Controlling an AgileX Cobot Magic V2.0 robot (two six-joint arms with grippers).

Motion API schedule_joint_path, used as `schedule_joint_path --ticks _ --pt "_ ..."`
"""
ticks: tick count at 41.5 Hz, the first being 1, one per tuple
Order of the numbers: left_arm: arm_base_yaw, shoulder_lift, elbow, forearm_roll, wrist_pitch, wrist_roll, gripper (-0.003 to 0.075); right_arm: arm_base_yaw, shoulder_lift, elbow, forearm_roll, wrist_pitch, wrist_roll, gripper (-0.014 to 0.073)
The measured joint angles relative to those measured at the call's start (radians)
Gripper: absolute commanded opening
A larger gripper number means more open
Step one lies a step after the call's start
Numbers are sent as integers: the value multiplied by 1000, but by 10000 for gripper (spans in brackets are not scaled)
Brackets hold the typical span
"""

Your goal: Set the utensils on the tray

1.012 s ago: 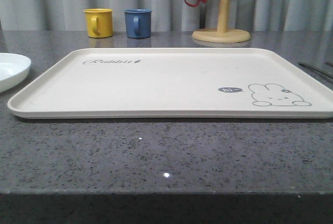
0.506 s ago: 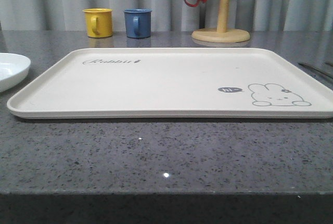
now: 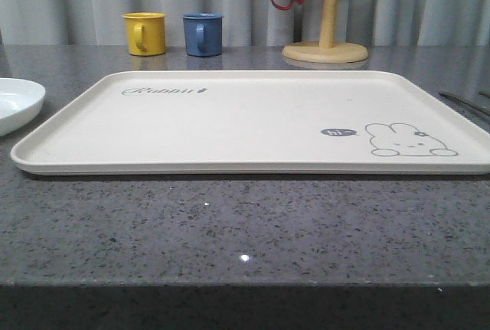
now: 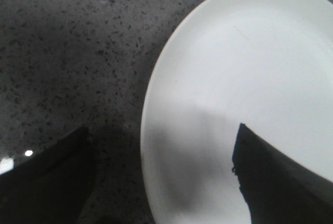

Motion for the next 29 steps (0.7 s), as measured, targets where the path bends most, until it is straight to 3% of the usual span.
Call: schedule_joint_path --ticks 9,14,22,29 --pt "0 12 -1 2 -17 6 104 0 0 0 0 0 0 477" --pt "0 16 -1 0 -17 6 -21 0 0 0 0 0 0 477" --pt "0 16 -14 0 -3 6 -20 0 0 0 0 0 0 477" --pt "0 16 -118 -21 88 6 -20 0 0 0 0 0 0 477"
